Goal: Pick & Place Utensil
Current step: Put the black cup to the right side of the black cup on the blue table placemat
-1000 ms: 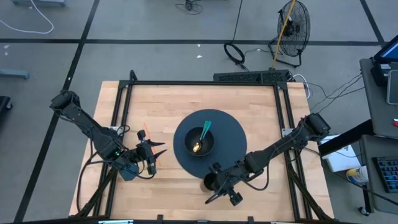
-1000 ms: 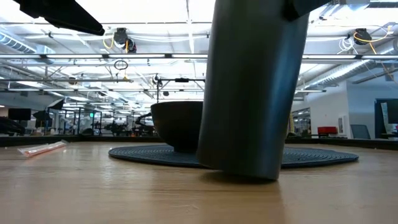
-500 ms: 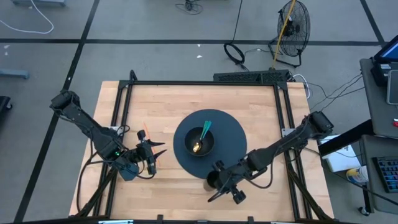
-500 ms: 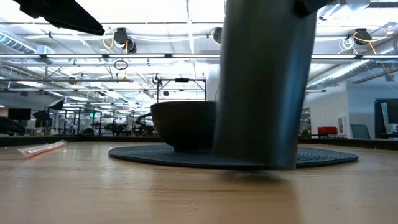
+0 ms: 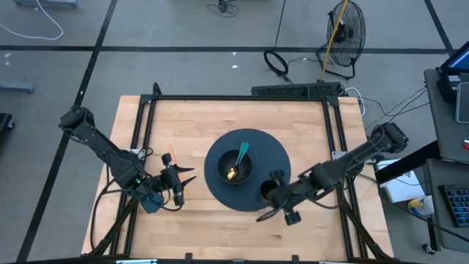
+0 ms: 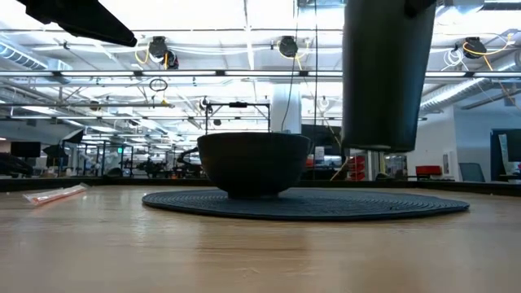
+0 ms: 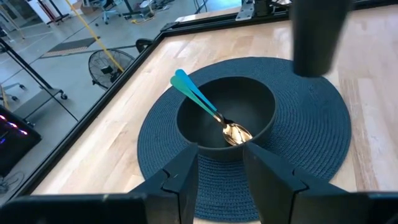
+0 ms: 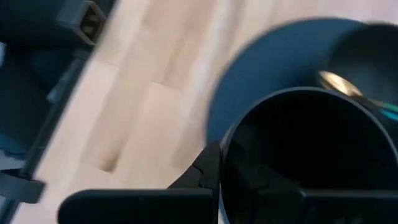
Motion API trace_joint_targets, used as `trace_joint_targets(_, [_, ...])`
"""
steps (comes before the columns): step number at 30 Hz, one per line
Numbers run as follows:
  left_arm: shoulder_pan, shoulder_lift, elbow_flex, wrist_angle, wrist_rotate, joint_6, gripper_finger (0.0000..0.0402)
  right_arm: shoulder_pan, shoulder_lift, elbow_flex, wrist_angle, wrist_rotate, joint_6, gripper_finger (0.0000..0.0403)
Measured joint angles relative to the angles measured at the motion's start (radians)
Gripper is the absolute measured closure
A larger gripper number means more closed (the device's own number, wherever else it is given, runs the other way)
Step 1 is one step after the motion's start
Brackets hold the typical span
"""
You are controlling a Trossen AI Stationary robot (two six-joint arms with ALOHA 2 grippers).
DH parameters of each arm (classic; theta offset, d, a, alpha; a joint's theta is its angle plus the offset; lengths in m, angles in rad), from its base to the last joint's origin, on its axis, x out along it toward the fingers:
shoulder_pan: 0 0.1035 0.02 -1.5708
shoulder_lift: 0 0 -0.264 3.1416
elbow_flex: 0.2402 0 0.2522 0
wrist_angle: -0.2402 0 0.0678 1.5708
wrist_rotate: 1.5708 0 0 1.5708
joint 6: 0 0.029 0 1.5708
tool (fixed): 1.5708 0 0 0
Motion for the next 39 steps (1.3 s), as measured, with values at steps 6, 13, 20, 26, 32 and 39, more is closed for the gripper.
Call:
trace_joint_targets(6, [0.000, 0.000, 0.000, 0.001, 0.000, 0.000, 0.0268, -0.059, -0.050, 0.000, -0.114, 0.065, 0.049, 0.0402])
trace_joint_targets(13, [0.000, 0.000, 0.000, 0.002, 0.000, -0.004, 0.0268, -0.207, -0.041, 0.000, -0.125, -0.001, -0.007, 0.0402])
trace_joint_targets(20, [0.000, 0.000, 0.000, 0.002, 0.000, 0.003, 0.0268, -0.344, -0.017, 0.000, -0.167, -0.050, -0.070, 0.0402])
trace_joint_targets(26, [0.000, 0.000, 0.000, 0.001, -0.003, 0.007, 0.0268, -0.452, -0.018, -0.002, -0.160, -0.100, -0.119, 0.0400])
trace_joint_targets(32, [0.000, 0.000, 0.000, 0.001, -0.004, 0.017, 0.0268, -0.551, -0.018, -0.076, -0.060, -0.177, -0.162, 0.0401])
trace_joint_targets(39, [0.000, 0.000, 0.000, -0.006, -0.004, 0.017, 0.0268, -0.612, -0.022, -0.178, 0.015, -0.206, -0.173, 0.0401])
